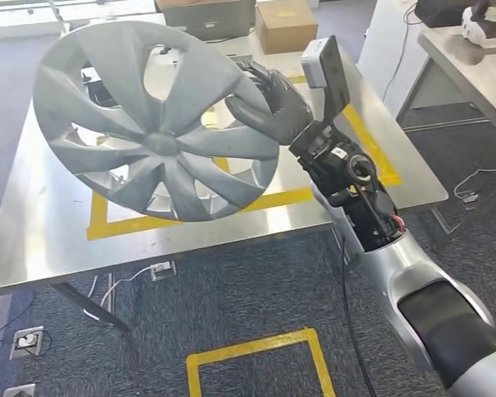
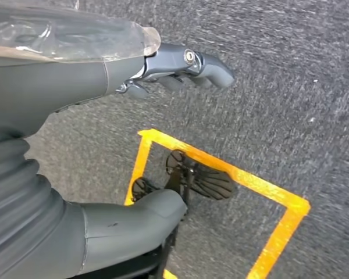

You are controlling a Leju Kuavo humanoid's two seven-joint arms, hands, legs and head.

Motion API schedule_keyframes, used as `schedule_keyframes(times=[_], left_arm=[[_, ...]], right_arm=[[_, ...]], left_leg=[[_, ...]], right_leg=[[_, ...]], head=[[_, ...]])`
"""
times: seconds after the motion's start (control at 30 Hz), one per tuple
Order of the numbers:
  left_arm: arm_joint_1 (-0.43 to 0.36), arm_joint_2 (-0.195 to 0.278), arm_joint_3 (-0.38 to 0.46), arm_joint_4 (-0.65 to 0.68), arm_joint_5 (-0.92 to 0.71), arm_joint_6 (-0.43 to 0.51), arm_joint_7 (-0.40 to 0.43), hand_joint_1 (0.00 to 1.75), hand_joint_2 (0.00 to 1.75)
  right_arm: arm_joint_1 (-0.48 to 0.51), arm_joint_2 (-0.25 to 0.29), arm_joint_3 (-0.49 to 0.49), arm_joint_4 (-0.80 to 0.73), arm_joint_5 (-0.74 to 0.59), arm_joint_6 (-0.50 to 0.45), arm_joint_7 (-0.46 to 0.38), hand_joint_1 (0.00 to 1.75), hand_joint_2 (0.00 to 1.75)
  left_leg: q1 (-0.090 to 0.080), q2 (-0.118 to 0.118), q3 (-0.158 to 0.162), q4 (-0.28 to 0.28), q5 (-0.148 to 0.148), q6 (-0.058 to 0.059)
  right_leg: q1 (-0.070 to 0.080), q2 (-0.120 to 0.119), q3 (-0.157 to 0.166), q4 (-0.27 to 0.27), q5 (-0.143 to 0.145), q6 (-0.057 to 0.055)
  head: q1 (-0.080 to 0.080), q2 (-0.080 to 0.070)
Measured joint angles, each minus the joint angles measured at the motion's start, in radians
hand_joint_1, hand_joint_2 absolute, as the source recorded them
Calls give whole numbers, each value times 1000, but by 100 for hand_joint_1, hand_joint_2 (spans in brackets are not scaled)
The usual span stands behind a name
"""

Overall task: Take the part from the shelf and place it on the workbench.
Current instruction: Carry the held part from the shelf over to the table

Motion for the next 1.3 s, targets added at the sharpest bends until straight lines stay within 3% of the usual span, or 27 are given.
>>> schedule_keyframes(times=[0.03,0.1,0.2,0.23,0.27,0.3,0.33,0.37,0.43,0.47,0.53,0.6,0.63,0.7,0.73,0.77,0.8,0.87,0.93,1.0,1.07,1.13,1.3], left_arm=[[-3,0,-2,0,-1,0,0,0,175],[-9,0,-4,0,-1,0,0,0,175],[-12,0,-8,0,-1,1,0,0,175],[-11,-1,-10,0,-1,1,0,0,175],[-11,-2,-10,0,-1,1,0,0,175],[-10,-3,-10,0,-1,1,0,0,175],[-9,-4,-10,0,-1,1,0,0,175],[-9,-4,-11,0,0,1,0,0,175],[-8,-6,-11,1,0,0,1,0,175],[-9,-6,-11,1,0,0,1,0,175],[-12,-5,-11,1,0,0,1,0,175],[-17,-4,-12,0,-2,1,-2,0,175],[-17,-4,-12,0,-2,2,-4,0,175],[-14,-4,-12,0,-3,4,-6,0,175],[-12,-4,-12,0,-3,4,-6,0,175],[-10,-5,-12,0,-3,4,-6,0,175],[-8,-5,-12,0,-3,5,-7,0,175],[-8,-2,-12,0,-3,7,-7,0,175],[-9,1,-12,0,-4,10,-8,0,175],[-10,3,-14,0,-5,13,-9,0,175],[-11,3,-16,0,-7,16,-9,0,175],[-12,3,-17,0,-7,17,-9,0,175],[-13,2,-24,0,-7,18,-9,0,175]], right_arm=[[1,0,0,-1,0,-3,1,175,175],[0,-1,-1,-4,1,-6,0,175,175],[4,-1,-1,-6,0,-8,-1,175,175],[7,-1,0,-6,0,-8,0,175,175],[9,-1,0,-6,0,-8,0,175,175],[10,-2,0,-6,0,-9,1,175,175],[11,-2,-1,-6,1,-9,1,175,175],[12,-2,-1,-6,1,-10,1,175,175],[13,-3,0,-6,1,-12,1,175,175],[14,-4,0,-6,1,-12,0,175,175],[16,-4,1,-10,1,-13,1,175,175],[14,-5,0,-13,1,-14,1,175,175],[15,-6,0,-14,0,-15,0,175,175],[22,-7,1,-14,0,-15,-1,175,175],[28,-7,2,-14,0,-15,-1,175,175],[33,-7,2,-14,0,-15,0,175,175],[36,-7,2,-14,0,-15,0,175,175],[38,-7,2,-14,1,-15,0,175,175],[36,-7,2,-14,0,-14,-2,175,175],[35,-7,2,-15,0,-14,-3,175,175],[36,-8,1,-15,0,-14,-3,175,175],[36,-8,0,-15,0,-15,-3,175,175],[37,-8,-1,-15,2,-16,-3,175,175]], left_leg=[[1,-1,12,-3,-6,7],[2,-1,37,-5,-22,19],[1,0,70,-5,-53,25],[1,-1,85,-5,-65,25],[1,-2,101,-5,-78,24],[1,-4,118,-5,-91,23],[1,-5,135,-6,-104,21],[0,-6,150,-4,-117,17],[-3,-8,167,-6,-139,6],[-5,-8,173,-5,-146,0],[-4,-8,183,-7,-153,-9],[-3,-6,148,59,-155,-17],[-2,-5,108,124,-163,-22],[-2,-3,14,252,-210,-29],[-2,-3,-19,278,-233,-31],[-2,-3,-37,273,-239,-30],[-2,-3,-40,235,-217,-29],[-5,-3,-13,97,-103,-19],[-11,-2,12,2,-23,-6],[-13,-2,19,-10,-14,-1],[-14,-4,22,-9,-12,-2],[-16,-6,22,-9,-14,-2],[-18,-6,22,-9,-20,6]], right_leg=[[-1,-2,-3,22,1,5],[-5,-6,-47,112,-7,15],[-11,-9,-165,282,-87,29],[-12,-9,-193,301,-112,31],[-13,-10,-207,290,-118,31],[-13,-10,-210,250,-99,28],[-12,-10,-205,186,-45,22],[-9,-10,-202,112,29,15],[-2,-10,-191,18,130,1],[1,-11,-187,1,144,-5],[0,-12,-167,-4,139,-17],[-4,-14,-146,-17,135,-26],[-6,-13,-136,-22,131,-29],[-6,-11,-122,-24,117,-33],[-6,-10,-112,-24,108,-34],[-5,-8,-102,-23,98,-34],[-5,-6,-92,-22,89,-34],[-2,-3,-74,-18,70,-31],[1,1,-66,-14,54,-25],[3,4,-64,-11,41,-19],[3,2,-61,-10,33,-23],[1,0,-59,-11,31,-26],[0,-2,-55,-21,28,-20]], head=[[3,0],[6,0],[10,0],[12,0],[14,0],[17,0],[20,0],[21,0],[20,0],[17,0],[14,0],[13,0],[12,0],[9,0],[9,0],[9,0],[8,0],[6,0],[4,0],[3,0],[3,0],[5,0],[6,0]])
